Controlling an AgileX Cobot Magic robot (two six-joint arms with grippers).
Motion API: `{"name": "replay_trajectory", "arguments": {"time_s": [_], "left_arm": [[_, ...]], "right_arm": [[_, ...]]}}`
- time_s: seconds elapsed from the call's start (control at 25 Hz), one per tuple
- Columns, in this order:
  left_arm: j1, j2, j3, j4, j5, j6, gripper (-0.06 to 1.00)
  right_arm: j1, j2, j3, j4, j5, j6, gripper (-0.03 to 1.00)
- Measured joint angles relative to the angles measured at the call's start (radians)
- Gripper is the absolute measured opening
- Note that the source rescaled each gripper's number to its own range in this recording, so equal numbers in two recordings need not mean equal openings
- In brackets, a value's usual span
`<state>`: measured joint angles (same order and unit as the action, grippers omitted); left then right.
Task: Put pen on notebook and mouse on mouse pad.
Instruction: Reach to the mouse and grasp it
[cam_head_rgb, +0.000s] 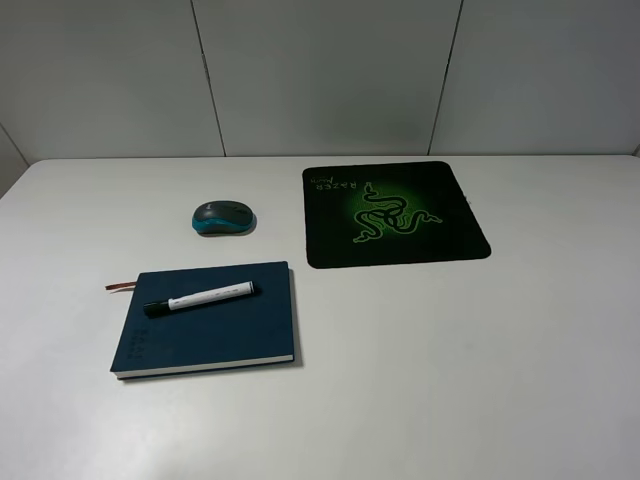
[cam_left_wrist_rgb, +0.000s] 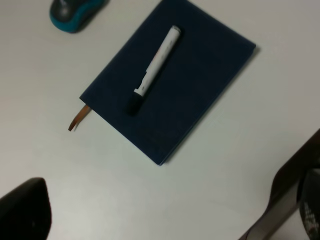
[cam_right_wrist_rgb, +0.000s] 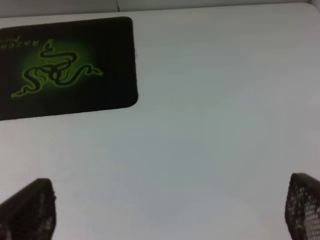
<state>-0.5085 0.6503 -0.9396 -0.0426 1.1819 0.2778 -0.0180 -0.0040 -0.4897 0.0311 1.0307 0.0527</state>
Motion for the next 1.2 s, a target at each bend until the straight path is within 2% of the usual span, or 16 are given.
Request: {"name": "replay_trajectory", "arguments": {"time_s": [0.4,0.6,0.8,1.2], "left_arm": [[0.0,-0.328,0.099,-0.001,0.0,-0.024,1.0],[0.016,-0.405,0.195,0.003,0.0,-0.115,1.0],[0.097,-0.468,0.295,0.028,0.0,-0.199,1.0],[0.298,-0.485,0.396,0.043,-0.056,-0.21,1.0]], "right_arm": [[0.0,0.0,0.0,0.0,0.0,0.0,1.0],[0.0,0.0,0.0,0.0,0.0,0.0,1.0],[0.0,0.0,0.0,0.0,0.0,0.0,1.0],[0.0,0.0,0.0,0.0,0.0,0.0,1.0]]}}
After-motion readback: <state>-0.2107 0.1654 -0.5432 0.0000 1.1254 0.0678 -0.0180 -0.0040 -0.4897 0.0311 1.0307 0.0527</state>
